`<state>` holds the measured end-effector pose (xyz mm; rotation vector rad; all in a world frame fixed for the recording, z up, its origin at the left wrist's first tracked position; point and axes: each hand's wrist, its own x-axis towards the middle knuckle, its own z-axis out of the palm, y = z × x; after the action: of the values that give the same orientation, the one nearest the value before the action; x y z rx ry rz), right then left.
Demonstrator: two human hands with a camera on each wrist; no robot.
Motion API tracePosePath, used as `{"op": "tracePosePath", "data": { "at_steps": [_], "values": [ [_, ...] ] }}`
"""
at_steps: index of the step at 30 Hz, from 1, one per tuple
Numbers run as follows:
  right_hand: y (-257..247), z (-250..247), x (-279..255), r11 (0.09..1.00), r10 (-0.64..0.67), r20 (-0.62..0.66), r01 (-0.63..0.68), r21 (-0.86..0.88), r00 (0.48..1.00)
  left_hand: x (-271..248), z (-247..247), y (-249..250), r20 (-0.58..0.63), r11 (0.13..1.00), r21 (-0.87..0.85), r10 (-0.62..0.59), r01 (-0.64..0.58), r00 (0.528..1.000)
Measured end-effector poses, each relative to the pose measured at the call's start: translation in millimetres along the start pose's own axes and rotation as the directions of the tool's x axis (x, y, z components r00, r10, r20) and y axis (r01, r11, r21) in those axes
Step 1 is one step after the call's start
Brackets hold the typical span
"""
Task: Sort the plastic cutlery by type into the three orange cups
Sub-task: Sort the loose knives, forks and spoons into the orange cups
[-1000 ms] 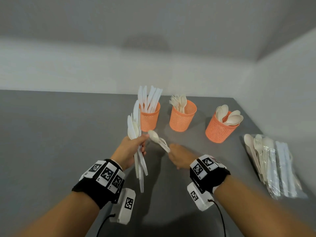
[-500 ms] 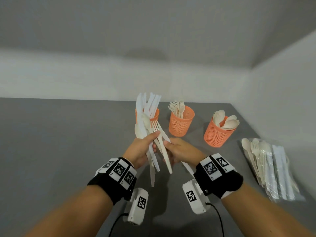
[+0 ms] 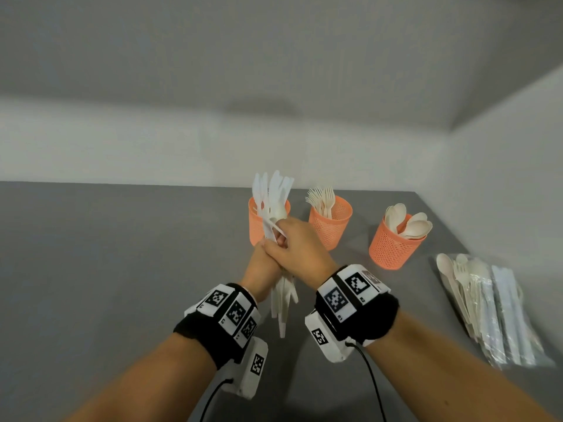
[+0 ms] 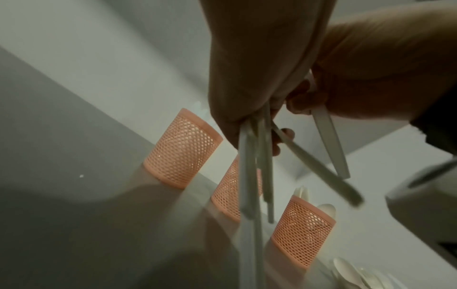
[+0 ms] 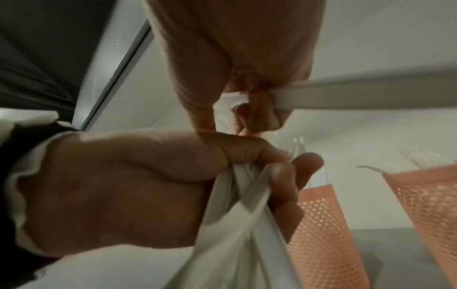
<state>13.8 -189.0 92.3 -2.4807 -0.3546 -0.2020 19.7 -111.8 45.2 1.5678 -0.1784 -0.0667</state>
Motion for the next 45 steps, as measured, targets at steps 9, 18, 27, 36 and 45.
{"op": "tracePosePath", "data": {
  "at_steps": [9, 18, 27, 36, 45],
  "values": [
    [-6.7, -31.7, 19.5, 0.926, 0.059, -0.203, 0.022, 0.377, 0.977, -0.7, -20.7, -5.2, 0.145, 0.988, -0.081, -0.121, 0.133, 0.982],
    [28.6, -46.6, 44.6, 0.727, 0.315, -0.147, -0.138, 0.672, 0.938, 2.8, -32.0, -1.8, 0.271, 0.970, -0.163, -0.132, 0.181, 0.953],
    [32.7, -39.6, 56.0, 0.502, 0.362, 0.159, -0.335, 0.797, 0.919, 3.1, -44.6, -0.2, 0.405, 0.980, -0.110, -0.107, 0.165, 0.908],
    [32.2, -32.8, 56.8, 0.371, 0.177, 0.275, -0.323, 0.871, 0.945, 9.9, -54.4, -2.3, 0.433, 0.986, -0.048, -0.123, 0.159, 0.893],
    [30.4, -57.4, 80.5, 0.457, 0.460, -0.194, -0.043, 0.888, 0.867, 16.3, -59.9, -10.3, 0.392, 0.983, -0.065, -0.135, 0.174, 0.910]
  ]
}}
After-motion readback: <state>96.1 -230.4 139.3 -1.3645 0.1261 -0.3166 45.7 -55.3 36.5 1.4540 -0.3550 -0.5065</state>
